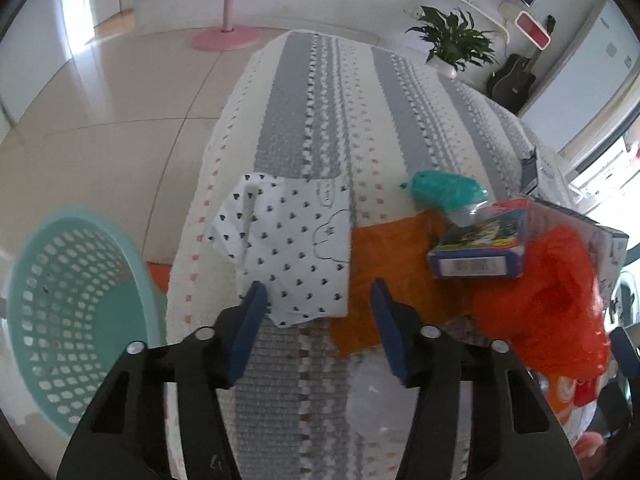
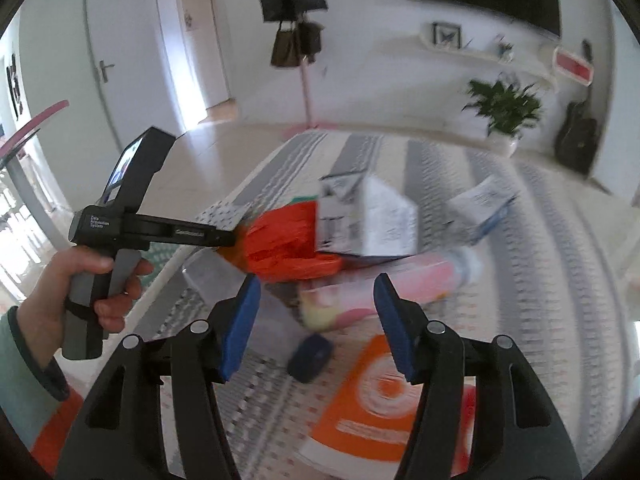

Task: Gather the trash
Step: 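Grasp the white polka-dot tissue with the left tool while the right tool grasps the clear bottle, then drop the tissue into the teal basket with the left tool while the right tool drops the bottle, then grasp the red plastic bag with the left tool while the right tool grasps the white-red paper cup, then drop the red bag into the teal basket with the left tool while the right tool drops the cup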

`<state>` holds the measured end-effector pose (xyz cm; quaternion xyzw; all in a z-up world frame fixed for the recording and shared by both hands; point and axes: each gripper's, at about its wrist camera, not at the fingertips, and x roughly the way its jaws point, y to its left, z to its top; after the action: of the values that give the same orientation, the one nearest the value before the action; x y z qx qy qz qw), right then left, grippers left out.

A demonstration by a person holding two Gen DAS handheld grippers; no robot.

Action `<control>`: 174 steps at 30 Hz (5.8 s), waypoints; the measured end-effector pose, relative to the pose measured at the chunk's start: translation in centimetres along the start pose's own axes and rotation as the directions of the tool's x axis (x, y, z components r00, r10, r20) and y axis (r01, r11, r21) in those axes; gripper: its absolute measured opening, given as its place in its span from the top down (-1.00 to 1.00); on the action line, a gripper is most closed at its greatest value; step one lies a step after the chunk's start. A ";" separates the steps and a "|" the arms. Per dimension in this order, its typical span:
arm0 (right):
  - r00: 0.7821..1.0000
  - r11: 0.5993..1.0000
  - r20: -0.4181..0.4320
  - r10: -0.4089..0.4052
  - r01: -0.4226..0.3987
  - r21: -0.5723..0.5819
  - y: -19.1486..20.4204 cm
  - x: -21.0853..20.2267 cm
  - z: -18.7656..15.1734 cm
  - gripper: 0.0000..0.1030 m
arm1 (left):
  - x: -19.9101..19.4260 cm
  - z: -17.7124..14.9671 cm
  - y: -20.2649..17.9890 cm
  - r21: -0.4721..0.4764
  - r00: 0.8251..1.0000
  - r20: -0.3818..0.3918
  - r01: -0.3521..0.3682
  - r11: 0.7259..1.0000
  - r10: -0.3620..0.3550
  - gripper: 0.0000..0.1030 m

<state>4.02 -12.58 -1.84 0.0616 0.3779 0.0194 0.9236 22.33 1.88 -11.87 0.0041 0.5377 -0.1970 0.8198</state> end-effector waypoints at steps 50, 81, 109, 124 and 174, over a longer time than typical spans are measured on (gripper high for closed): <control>0.998 0.998 -0.037 0.045 -0.047 -0.049 12.5 6.4 5.1 0.14 | -16.0 -4.4 11.2 -0.055 0.918 0.386 0.123 0.991 -0.093 0.95; 0.939 0.976 -0.287 0.192 -0.212 -0.042 28.0 19.7 2.3 0.09 | -9.5 -9.0 25.6 -0.352 0.990 0.089 -0.071 0.933 0.109 0.42; 0.968 0.976 0.134 -0.213 0.205 0.069 0.5 -5.3 3.0 -0.09 | -14.2 -4.9 -6.7 0.162 0.896 0.373 0.191 0.968 -0.239 -0.19; 0.959 0.933 -0.095 -0.266 0.281 0.224 -10.1 -4.2 -4.1 -0.11 | -3.4 -2.8 -11.2 0.124 0.964 0.140 0.208 0.970 -0.225 -0.14; 0.966 0.985 0.192 -0.174 0.167 0.053 7.7 -5.3 5.7 0.10 | -18.9 -5.2 6.8 -0.067 0.852 0.489 0.249 0.966 -0.185 0.56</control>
<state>4.29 -5.93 6.83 0.0471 0.2892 -0.0731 0.9533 13.44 15.27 1.19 -0.1582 0.3266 -0.2482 0.8982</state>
